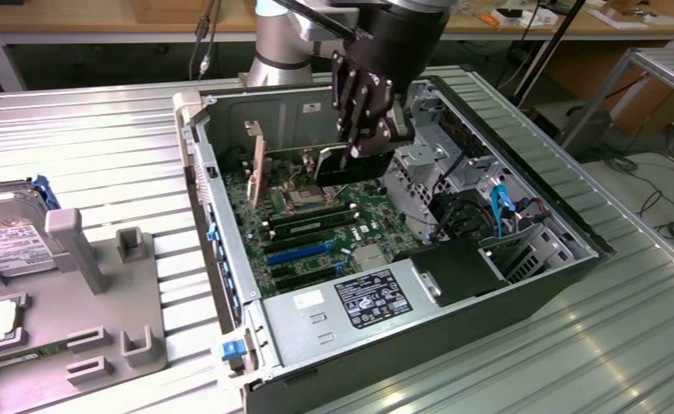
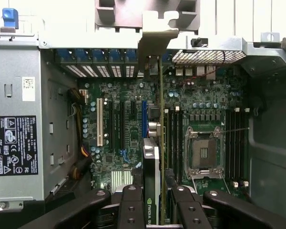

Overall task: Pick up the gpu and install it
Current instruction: 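Insert the gpu into the slot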

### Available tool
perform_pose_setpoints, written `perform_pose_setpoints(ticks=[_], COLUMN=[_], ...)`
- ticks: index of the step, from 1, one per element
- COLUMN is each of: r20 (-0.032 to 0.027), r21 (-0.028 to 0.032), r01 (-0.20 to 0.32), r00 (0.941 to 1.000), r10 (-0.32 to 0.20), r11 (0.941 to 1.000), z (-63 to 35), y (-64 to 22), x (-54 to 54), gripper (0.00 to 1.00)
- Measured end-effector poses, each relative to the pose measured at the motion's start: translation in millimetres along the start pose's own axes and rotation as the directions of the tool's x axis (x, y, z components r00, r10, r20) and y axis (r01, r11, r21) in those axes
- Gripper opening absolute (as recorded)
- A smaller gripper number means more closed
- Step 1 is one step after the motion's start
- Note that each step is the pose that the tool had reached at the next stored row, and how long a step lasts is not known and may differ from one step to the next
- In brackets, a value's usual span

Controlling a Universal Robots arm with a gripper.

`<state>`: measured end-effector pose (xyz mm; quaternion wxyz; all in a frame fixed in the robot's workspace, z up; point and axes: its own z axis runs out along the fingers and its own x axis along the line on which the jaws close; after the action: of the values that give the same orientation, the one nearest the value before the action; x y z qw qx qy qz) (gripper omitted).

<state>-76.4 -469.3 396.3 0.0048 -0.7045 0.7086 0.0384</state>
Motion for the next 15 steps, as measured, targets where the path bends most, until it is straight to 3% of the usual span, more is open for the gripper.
perform_pose_setpoints(ticks=[6,9,15], r20=[0.0009,0.0054,0.0058], r21=[0.0,0.0,-0.0001], r01=[0.0,0.0,0.0], r00=[1.0,1.0,1.0], r10=[0.0,0.0,0.0], r11=[1.0,1.0,1.0], z=[2.2,8.9,16.4], y=[-0.1,-1.5,-6.0], x=[-0.7,-2.6,-5.3], gripper=[0.27,0.27,0.27])
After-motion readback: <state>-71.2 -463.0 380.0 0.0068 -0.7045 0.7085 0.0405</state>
